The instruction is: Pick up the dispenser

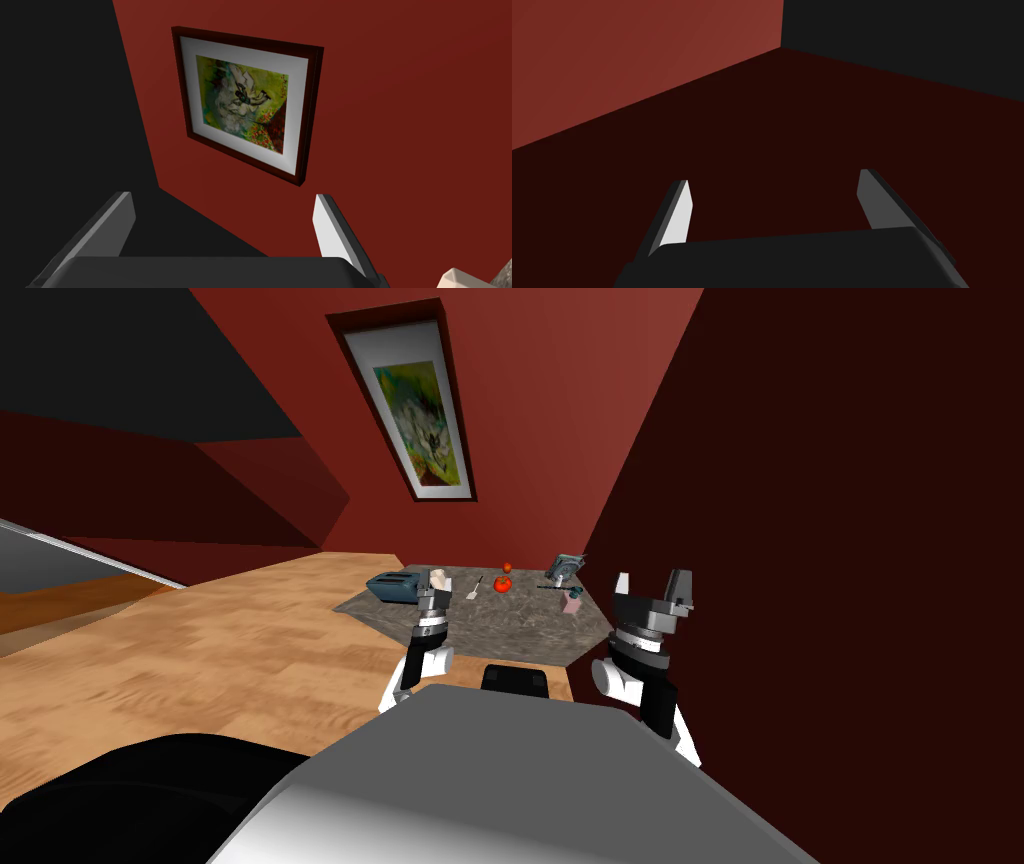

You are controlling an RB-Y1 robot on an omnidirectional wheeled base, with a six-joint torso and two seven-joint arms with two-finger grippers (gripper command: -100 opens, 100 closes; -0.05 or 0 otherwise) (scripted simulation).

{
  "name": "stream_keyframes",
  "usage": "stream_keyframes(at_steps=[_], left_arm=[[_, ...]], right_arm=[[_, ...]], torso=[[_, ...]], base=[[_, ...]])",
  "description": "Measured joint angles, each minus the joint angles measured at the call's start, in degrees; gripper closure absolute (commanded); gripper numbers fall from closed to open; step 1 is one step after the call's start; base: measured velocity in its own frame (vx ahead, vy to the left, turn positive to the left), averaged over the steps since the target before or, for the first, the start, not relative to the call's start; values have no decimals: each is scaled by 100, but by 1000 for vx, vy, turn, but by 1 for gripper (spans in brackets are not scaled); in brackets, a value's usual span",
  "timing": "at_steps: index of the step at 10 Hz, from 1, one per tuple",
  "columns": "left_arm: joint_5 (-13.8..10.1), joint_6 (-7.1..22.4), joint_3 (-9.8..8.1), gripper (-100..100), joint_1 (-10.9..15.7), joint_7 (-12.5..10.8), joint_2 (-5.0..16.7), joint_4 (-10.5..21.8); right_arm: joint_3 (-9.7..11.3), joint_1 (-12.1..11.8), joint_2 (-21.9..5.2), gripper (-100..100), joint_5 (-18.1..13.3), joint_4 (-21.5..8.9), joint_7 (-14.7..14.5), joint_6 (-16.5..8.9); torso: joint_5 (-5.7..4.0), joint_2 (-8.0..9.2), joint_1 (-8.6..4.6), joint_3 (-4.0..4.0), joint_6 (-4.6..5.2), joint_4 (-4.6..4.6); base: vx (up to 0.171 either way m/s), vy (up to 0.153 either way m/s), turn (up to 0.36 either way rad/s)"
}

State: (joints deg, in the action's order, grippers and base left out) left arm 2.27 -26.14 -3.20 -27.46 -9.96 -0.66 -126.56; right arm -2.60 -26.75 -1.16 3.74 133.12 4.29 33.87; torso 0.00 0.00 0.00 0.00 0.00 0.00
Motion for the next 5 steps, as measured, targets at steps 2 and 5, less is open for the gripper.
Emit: stream_keyframes(at_steps=[2, 5], left_arm=[[0, 0, 0, 0, 0, 0, 0, 0], [0, 0, 0, 0, 0, 0, 0, 0]], right_arm=[[82, 138, -249, -100, -264, -98, -88, -98], [170, 459, -566, -100, -747, -425, -237, -209]], torso=[[-1, 7, -6, 4, -1, 1], [-2, 11, -10, 6, 0, 2]], base=[[-30, -15, 2], [-31, -19, 2]])
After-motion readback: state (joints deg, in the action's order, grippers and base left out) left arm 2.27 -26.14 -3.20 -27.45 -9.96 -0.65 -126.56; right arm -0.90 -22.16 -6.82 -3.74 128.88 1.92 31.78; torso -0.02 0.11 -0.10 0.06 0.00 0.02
